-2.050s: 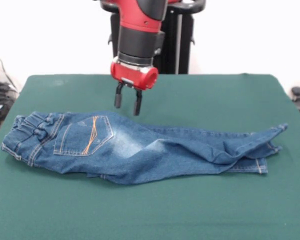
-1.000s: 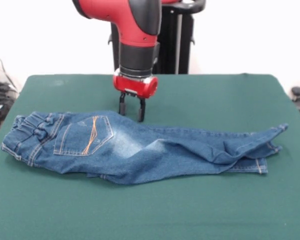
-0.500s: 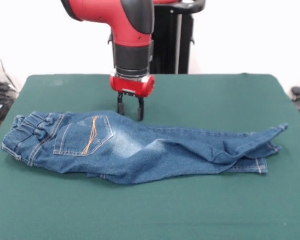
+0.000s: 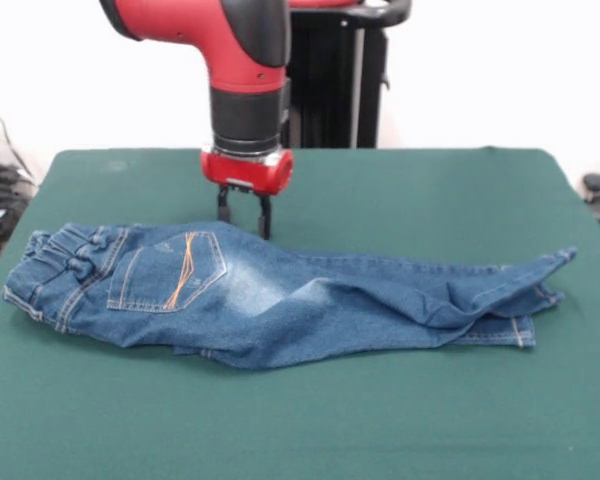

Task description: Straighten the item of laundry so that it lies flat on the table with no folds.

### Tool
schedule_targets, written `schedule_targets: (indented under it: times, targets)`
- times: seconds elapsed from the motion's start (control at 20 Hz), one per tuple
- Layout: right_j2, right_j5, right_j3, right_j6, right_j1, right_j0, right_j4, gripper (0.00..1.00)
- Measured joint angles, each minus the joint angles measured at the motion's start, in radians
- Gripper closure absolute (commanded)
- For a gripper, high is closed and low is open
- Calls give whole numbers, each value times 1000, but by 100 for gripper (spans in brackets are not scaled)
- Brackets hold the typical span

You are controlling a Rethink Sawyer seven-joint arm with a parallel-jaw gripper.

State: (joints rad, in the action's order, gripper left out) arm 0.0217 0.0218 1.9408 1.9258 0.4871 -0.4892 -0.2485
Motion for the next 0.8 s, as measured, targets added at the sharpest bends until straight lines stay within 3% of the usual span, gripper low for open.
schedule_targets:
  times: [0.8]
  targets:
    - [0, -96, -78, 0, 66, -27, -1, 0]
